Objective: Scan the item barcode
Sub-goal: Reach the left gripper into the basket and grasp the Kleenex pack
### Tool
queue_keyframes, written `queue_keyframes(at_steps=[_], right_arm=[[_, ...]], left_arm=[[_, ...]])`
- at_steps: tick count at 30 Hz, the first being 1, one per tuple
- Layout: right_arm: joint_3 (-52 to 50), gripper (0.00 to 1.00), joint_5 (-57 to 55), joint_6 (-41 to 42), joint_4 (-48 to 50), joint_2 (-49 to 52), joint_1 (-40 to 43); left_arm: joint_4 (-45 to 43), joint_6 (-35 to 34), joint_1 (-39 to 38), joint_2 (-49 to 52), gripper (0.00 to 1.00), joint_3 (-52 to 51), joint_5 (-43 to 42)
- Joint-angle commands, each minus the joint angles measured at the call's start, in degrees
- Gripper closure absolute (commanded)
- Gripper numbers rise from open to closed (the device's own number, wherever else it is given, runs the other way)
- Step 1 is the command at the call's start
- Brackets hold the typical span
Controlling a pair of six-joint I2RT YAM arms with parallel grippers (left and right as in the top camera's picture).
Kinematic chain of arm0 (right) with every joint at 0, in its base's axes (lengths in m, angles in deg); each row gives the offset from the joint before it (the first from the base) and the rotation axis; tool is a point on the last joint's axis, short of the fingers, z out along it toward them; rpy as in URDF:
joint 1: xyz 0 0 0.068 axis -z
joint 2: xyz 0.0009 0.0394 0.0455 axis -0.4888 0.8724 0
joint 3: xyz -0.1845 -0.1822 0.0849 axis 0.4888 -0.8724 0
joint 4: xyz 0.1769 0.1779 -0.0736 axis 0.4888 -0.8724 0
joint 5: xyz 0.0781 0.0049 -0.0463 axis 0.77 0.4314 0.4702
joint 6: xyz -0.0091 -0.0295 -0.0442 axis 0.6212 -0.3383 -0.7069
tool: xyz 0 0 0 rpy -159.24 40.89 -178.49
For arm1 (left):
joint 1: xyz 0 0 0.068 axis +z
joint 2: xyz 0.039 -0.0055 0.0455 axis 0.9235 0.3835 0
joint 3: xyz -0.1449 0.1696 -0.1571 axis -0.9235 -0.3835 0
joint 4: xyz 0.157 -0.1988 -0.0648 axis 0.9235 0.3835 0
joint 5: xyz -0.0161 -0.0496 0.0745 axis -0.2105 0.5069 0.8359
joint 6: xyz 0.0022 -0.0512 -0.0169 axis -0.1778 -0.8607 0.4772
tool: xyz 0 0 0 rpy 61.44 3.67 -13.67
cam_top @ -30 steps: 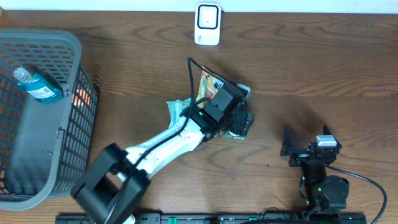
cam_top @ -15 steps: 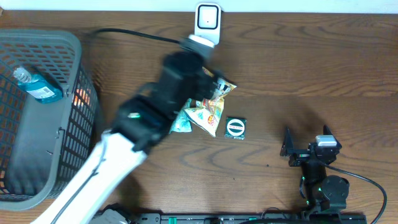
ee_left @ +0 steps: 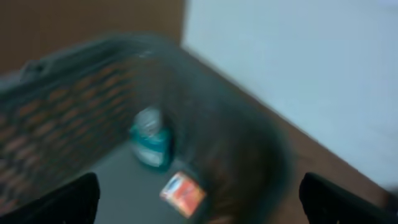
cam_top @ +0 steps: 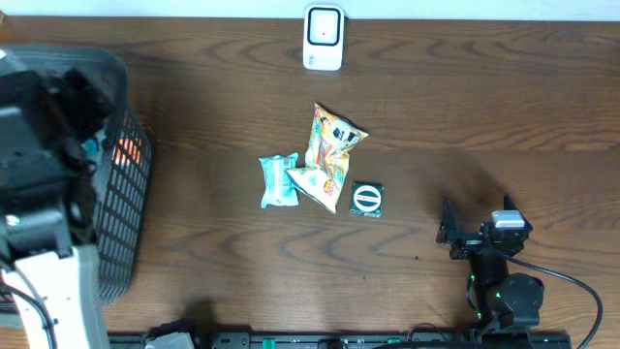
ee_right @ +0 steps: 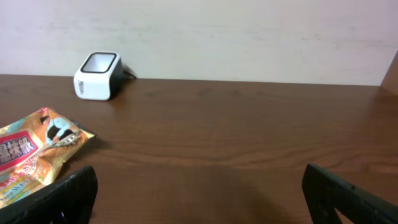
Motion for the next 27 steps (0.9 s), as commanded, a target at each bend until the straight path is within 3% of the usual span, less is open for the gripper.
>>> queue_keyframes(at_steps=[1,11,27], right_arm=[[-0.09,0.01,0.48,-0.66,-0.2,-0.13,-0.5],[-0.09,0.01,0.48,-0.66,-0.2,-0.13,-0.5],[-0.09,0.01,0.48,-0.68,-0.2,-0.13,-0.5]], left_arm=[[2.34,-7.91,7.32,6.56,0.02,0.79,-11.78],[5.4,-20.04,10.08,27.06,0.02,0.79,-14.67],[-0.07,-23.12,9.38,40.89,0.02,0.52,-14.86]])
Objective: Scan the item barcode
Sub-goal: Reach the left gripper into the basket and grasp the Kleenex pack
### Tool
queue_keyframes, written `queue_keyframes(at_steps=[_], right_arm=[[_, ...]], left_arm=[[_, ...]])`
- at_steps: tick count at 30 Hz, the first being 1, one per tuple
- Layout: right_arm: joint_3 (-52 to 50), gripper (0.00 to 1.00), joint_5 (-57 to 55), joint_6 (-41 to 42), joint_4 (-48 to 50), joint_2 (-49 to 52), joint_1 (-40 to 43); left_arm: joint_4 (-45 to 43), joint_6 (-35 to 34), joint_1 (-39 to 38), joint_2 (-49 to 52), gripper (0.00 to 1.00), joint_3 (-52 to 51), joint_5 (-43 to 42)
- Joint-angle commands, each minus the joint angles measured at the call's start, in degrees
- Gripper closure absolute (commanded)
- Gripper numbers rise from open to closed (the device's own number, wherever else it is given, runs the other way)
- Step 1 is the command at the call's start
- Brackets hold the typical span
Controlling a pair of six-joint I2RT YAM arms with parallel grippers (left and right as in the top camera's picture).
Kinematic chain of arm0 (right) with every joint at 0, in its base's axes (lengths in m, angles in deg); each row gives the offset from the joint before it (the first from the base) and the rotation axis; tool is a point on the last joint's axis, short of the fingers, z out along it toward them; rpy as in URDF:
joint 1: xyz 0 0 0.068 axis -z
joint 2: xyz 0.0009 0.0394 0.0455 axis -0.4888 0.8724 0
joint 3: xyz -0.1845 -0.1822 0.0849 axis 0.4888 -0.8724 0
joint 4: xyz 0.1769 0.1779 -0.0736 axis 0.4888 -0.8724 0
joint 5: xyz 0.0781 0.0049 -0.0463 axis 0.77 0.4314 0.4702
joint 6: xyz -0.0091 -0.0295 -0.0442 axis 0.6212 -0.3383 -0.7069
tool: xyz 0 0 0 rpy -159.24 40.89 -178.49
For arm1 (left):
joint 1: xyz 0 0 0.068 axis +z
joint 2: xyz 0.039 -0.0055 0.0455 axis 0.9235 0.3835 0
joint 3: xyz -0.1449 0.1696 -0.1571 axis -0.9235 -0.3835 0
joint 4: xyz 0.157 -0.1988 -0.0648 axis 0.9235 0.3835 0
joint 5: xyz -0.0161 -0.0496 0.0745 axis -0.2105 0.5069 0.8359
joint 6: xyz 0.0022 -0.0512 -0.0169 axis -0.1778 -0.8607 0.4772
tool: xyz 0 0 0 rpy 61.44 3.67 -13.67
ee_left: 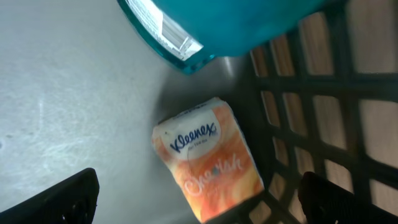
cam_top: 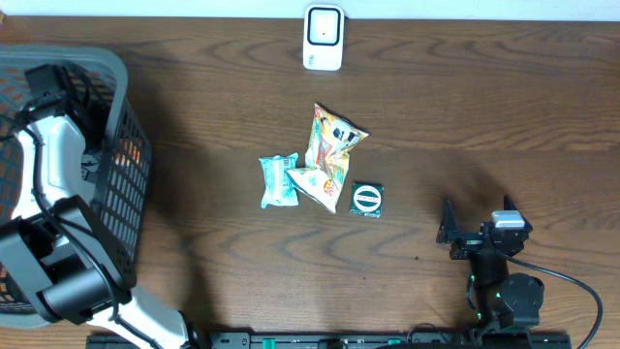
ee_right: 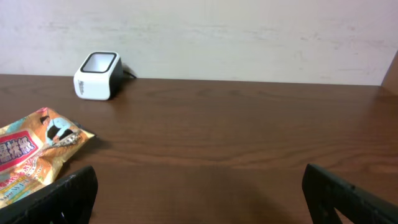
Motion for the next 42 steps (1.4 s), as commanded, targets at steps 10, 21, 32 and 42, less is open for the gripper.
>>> queue_keyframes(at_steps=[10,21,32,42], right_arm=[[-0.09,0.01,0.48,-0.66,-0.22,-0.13,-0.5],[-0.09,0.01,0.48,-0.68,-0.22,-0.13,-0.5],[-0.09,0.01,0.48,-0.66,-0.22,-0.13,-0.5],[-0.09,0.01,0.48,-0.66,-0.22,-0.13,-0.5]], left_arm=[[-2.4,-0.92,-2.54,1.92,0.02,-0.74,2.05],[-2.64,-7.85,-2.89,6.95,0.02,-0.74,2.99],[-2.84,-8.31,-3.82,12.76,0.02,-0.85,1.88],[-0.07,-4.63,-5.88,13.88,0.02,-0.96,0.35]])
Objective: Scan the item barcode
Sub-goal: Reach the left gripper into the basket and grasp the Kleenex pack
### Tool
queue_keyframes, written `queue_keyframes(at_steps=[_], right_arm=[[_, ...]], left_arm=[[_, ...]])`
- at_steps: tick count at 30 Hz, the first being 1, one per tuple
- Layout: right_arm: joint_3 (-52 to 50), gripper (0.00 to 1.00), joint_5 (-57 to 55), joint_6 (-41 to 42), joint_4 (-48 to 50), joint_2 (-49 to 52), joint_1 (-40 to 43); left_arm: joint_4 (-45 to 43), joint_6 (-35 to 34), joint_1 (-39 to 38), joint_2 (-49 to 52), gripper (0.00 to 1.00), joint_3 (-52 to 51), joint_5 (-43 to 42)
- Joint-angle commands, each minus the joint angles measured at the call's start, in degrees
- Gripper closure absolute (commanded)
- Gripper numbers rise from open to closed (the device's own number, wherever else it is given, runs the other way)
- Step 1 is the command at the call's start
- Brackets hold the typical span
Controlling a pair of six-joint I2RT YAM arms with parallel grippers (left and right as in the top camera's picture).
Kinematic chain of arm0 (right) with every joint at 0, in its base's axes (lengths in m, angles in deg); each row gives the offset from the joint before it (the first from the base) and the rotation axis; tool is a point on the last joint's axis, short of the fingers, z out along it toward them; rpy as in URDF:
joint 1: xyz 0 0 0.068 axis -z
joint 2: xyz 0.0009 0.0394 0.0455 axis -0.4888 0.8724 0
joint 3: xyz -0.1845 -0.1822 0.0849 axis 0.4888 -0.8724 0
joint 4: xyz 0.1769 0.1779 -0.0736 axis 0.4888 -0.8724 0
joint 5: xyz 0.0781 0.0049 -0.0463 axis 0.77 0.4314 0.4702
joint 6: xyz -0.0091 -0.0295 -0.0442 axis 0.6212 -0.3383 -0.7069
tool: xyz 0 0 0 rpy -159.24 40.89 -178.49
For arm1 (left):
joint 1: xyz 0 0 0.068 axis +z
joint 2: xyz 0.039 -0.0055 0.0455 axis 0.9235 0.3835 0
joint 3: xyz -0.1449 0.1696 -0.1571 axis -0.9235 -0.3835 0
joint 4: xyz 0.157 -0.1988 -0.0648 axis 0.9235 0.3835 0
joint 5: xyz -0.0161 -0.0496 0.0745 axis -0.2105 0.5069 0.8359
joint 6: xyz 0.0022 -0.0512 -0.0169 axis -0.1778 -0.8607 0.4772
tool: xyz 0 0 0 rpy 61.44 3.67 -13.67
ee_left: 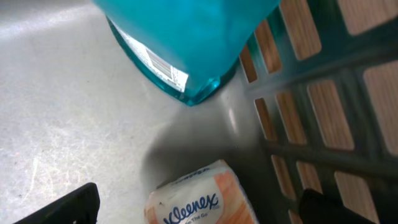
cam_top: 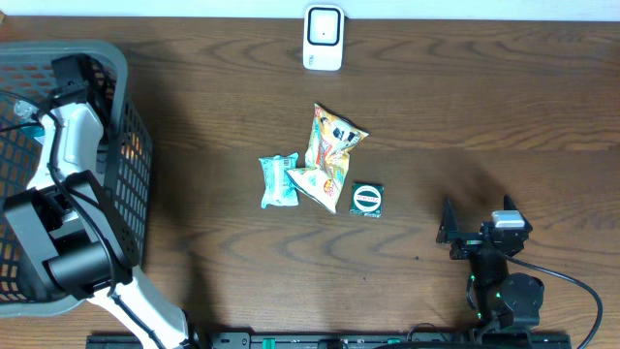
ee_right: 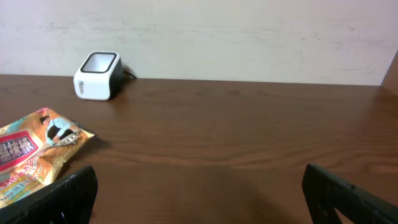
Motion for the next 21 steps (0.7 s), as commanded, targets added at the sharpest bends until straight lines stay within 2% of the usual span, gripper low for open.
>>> queue_keyframes(at_steps=[1,7,13,21], right_arm=[[-0.09,0.01,0.48,-0.66,-0.22,-0.13,-0.5],[-0.09,0.01,0.48,-0.66,-0.22,-0.13,-0.5],[-0.09,0.01,0.48,-0.66,-0.22,-0.13,-0.5],[-0.09,0.01,0.48,-0.66,-0.22,-0.13,-0.5]], left_arm=[[4.57,1.62,-1.68,6.99,0.02,-3.82,-11.15],[6.86,2.29,-1.55,6.99,0.02,-4.5,-11.15],[6.88,8.72,-2.43,6.99,0.02,-4.96,-10.62],[12.55,-4.33,-2.45,6.99,0.02,-4.96,-10.01]])
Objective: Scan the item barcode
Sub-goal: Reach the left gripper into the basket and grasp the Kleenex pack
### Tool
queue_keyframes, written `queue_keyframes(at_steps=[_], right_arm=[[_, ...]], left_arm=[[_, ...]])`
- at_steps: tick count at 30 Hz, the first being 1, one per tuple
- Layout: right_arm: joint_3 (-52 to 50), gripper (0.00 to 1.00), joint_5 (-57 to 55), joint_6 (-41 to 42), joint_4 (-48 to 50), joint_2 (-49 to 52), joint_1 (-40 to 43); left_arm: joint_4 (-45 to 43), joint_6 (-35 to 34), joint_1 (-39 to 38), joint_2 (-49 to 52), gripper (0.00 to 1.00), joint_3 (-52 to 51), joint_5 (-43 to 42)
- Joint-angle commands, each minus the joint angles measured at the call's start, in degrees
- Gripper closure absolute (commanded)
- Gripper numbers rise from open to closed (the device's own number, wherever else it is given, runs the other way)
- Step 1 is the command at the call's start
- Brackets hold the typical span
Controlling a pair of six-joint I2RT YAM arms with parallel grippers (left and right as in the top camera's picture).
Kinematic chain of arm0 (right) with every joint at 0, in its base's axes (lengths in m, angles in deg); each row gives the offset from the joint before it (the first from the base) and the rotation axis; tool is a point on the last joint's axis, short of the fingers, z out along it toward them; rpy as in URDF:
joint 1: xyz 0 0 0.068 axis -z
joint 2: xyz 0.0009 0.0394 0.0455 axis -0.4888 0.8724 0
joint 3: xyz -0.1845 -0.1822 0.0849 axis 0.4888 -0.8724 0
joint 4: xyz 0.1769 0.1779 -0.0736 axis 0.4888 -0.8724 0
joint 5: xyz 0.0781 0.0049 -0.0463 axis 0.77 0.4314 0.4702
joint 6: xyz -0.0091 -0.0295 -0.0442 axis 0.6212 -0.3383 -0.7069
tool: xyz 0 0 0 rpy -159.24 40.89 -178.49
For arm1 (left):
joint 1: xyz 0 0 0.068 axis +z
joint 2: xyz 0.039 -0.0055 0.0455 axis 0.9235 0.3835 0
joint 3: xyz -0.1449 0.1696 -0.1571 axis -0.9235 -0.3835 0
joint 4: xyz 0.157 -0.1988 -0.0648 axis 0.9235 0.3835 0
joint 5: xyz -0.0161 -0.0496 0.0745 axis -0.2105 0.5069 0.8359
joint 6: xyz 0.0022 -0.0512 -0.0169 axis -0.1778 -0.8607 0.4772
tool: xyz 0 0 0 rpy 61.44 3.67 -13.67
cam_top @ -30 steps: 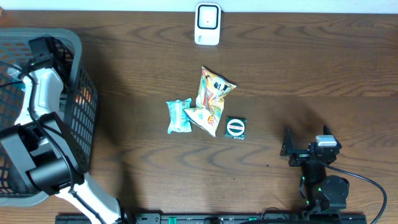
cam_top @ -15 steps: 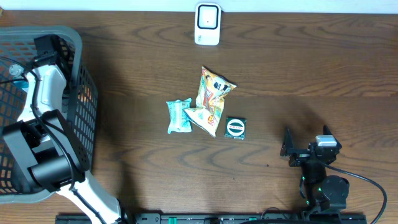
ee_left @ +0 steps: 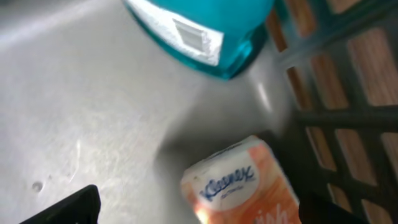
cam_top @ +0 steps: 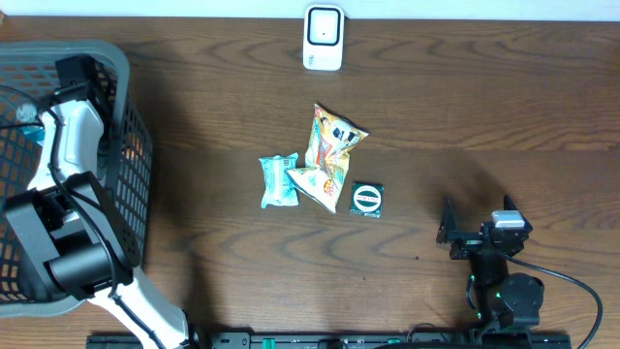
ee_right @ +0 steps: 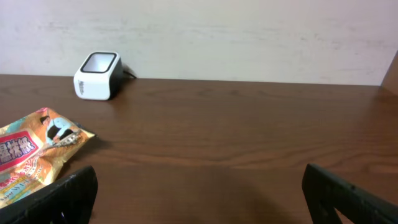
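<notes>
My left gripper (ee_left: pixel 199 214) is down inside the grey basket (cam_top: pixel 116 68), open, its fingertips (ee_left: pixel 68 205) wide apart. Just ahead of it an orange and white Kleenex pack (ee_left: pixel 245 186) lies on the basket floor by the mesh wall, apart from both fingers. A teal bottle (ee_left: pixel 199 25) with a white label lies beyond it. The white barcode scanner (cam_top: pixel 323 37) stands at the table's far edge. My right gripper (ee_right: pixel 202 199) rests open and empty at the front right, facing the scanner (ee_right: pixel 97 76).
On the table's middle lie a yellow snack bag (cam_top: pixel 329 153), a teal packet (cam_top: pixel 279 180) and a small dark round-labelled item (cam_top: pixel 367 199). The basket's mesh wall (ee_left: pixel 336 93) stands close on the left gripper's right. A pale wall runs behind the table.
The left gripper has shifted a little inside the basket: the Kleenex pack now shows higher and further right between the open fingers, and the bottle's label has come into view. The right arm is unchanged.
First the left arm was above the basket, its view blurred, with the bottle and pack far below. Then the open gripper was down inside with the pack between its fingers. Then it sat nearer the bottle, and now the pack is again ahead of it. The right arm stayed still.
</notes>
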Motion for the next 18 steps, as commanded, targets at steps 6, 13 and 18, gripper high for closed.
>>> queue_keyframes(at_steps=[6,13,18], right_arm=[[-0.09,0.01,0.48,-0.66,-0.22,-0.13,-0.5],[-0.09,0.01,0.48,-0.66,-0.22,-0.13,-0.5],[-0.09,0.01,0.48,-0.66,-0.22,-0.13,-0.5]], left_arm=[[3.61,-6.25,-2.05,6.82,0.02,-5.79,-10.21],[0.28,-2.78,-2.71,6.8,0.02,-5.79,-10.08],[-0.42,-2.78,-2.69,6.8,0.02,-5.79,-10.01]])
